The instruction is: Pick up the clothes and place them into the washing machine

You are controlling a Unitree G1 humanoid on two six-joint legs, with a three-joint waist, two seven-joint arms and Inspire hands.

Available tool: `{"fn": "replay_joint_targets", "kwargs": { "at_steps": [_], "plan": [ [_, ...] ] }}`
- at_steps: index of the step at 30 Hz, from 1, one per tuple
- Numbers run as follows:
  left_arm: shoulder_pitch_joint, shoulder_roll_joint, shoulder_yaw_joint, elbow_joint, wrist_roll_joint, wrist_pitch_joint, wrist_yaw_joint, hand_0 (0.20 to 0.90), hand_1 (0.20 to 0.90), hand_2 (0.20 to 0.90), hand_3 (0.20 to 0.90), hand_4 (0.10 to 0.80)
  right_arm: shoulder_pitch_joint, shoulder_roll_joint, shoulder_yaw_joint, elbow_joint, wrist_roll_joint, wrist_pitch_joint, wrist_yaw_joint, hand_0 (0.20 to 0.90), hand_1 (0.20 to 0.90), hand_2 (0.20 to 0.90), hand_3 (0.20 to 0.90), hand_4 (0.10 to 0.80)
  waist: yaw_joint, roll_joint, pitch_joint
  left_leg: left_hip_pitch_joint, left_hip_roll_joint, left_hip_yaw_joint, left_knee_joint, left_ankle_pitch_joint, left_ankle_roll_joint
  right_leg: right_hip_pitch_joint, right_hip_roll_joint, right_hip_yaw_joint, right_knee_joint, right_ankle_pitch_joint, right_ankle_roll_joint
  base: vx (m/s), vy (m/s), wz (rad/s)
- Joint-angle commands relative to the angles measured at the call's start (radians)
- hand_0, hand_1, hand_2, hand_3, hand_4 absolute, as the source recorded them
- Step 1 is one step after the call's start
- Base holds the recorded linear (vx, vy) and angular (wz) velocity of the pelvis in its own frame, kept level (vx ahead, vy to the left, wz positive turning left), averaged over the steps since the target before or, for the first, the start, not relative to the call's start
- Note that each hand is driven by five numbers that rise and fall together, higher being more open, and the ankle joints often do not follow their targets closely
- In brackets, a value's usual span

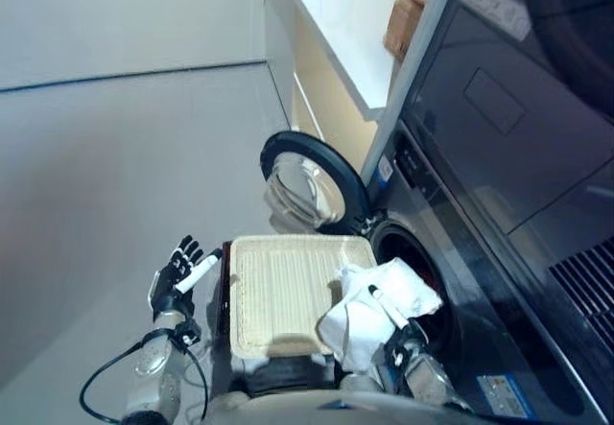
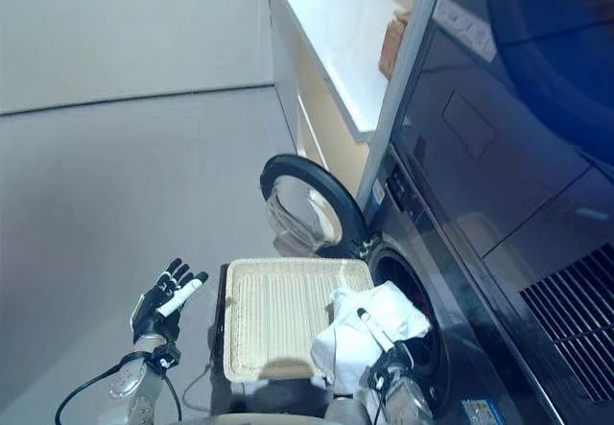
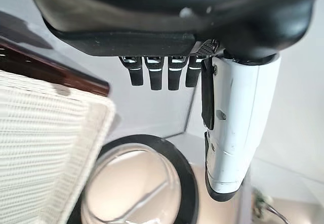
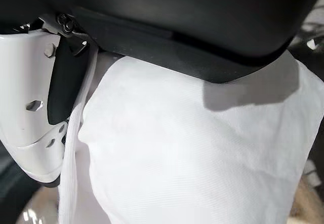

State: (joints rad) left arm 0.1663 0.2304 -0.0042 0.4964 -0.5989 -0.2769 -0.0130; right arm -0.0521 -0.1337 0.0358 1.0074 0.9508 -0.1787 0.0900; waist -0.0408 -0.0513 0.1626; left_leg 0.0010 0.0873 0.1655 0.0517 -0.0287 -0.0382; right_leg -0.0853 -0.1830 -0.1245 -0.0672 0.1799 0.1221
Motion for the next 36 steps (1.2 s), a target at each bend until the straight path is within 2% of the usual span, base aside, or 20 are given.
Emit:
{"fn": "replay_joint_targets", "kwargs": {
  "at_steps": [1, 5, 11, 18, 23, 27, 33, 36],
  "plan": [
    [-0.042, 0.043, 0.040, -0.194, -0.043, -0.113, -0.032, 0.900, 0.900, 0.900, 0.900, 0.800, -0.142, -0.005, -0.038, -0.053, 0.049, -0.115, -0.004, 0.200, 0.200, 0.200, 0.200, 0.300, 0.002, -0.007, 0.043, -0.198, 0.021, -0.092, 0.222, -0.056, -0.035, -0.042, -0.110, 0.015, 0.169, -0.107, 0.065, -0.167, 0.025, 0.01],
    [-0.037, 0.062, 0.000, -0.262, -0.060, -0.114, -0.052, 0.900, 0.900, 0.900, 0.900, 0.800, -0.177, -0.030, -0.022, -0.062, 0.031, -0.124, -0.021, 0.200, 0.200, 0.200, 0.200, 0.300, 0.003, 0.011, 0.059, -0.302, 0.028, -0.105, 0.316, -0.084, -0.029, -0.168, -0.121, 0.032, 0.282, -0.138, 0.054, -0.121, 0.031, 0.03],
    [-0.023, 0.074, -0.030, -0.327, -0.084, -0.113, -0.055, 0.900, 0.900, 0.900, 0.900, 0.800, -0.207, -0.037, -0.002, -0.100, 0.042, -0.152, -0.044, 0.200, 0.200, 0.200, 0.200, 0.300, 0.002, 0.016, 0.069, -0.436, 0.031, -0.119, 0.429, -0.114, -0.022, -0.324, -0.110, 0.058, 0.412, -0.180, 0.037, -0.080, 0.022, 0.02],
    [-0.015, 0.078, -0.072, -0.332, -0.097, -0.113, -0.049, 0.900, 0.900, 0.900, 0.900, 0.800, -0.233, -0.035, 0.012, -0.087, 0.033, -0.174, -0.081, 0.200, 0.200, 0.200, 0.200, 0.300, 0.008, 0.019, 0.082, -0.519, 0.041, -0.140, 0.515, -0.147, -0.018, -0.413, -0.100, 0.064, 0.511, -0.228, 0.021, -0.025, -0.005, 0.00],
    [-0.012, 0.089, -0.080, -0.355, -0.108, -0.115, -0.042, 0.900, 0.900, 0.900, 0.900, 0.800, -0.250, -0.038, 0.010, -0.086, 0.045, -0.188, -0.094, 0.200, 0.200, 0.200, 0.200, 0.300, 0.008, 0.029, 0.088, -0.560, 0.038, -0.142, 0.526, -0.147, -0.012, -0.473, -0.094, 0.074, 0.542, -0.235, 0.016, -0.020, -0.017, -0.01],
    [-0.010, 0.093, -0.094, -0.380, -0.123, -0.117, -0.046, 0.900, 0.900, 0.900, 0.900, 0.800, -0.274, -0.046, -0.011, -0.089, 0.066, -0.206, -0.110, 0.200, 0.200, 0.200, 0.200, 0.300, 0.011, 0.039, 0.088, -0.603, 0.036, -0.149, 0.553, -0.155, -0.011, -0.517, -0.092, 0.076, 0.579, -0.251, 0.010, -0.022, -0.020, 0.02],
    [-0.001, 0.116, -0.141, -0.411, -0.134, -0.113, -0.064, 0.900, 0.900, 0.900, 0.900, 0.800, -0.379, -0.085, -0.068, 0.006, 0.098, -0.227, -0.148, 0.200, 0.200, 0.200, 0.200, 0.300, 0.026, 0.060, 0.079, -0.635, 0.032, -0.154, 0.553, -0.154, -0.010, -0.558, -0.091, 0.079, 0.596, -0.259, 0.007, -0.007, -0.013, 0.01],
    [-0.001, 0.139, -0.170, -0.433, -0.146, -0.112, -0.073, 0.900, 0.900, 0.900, 0.900, 0.800, -0.466, -0.108, -0.141, 0.083, 0.189, -0.251, -0.166, 0.200, 0.200, 0.200, 0.200, 0.300, 0.035, 0.075, 0.074, -0.642, 0.027, -0.154, 0.539, -0.150, -0.010, -0.575, -0.095, 0.081, 0.597, -0.260, 0.011, 0.000, 0.000, 0.00]
  ]
}}
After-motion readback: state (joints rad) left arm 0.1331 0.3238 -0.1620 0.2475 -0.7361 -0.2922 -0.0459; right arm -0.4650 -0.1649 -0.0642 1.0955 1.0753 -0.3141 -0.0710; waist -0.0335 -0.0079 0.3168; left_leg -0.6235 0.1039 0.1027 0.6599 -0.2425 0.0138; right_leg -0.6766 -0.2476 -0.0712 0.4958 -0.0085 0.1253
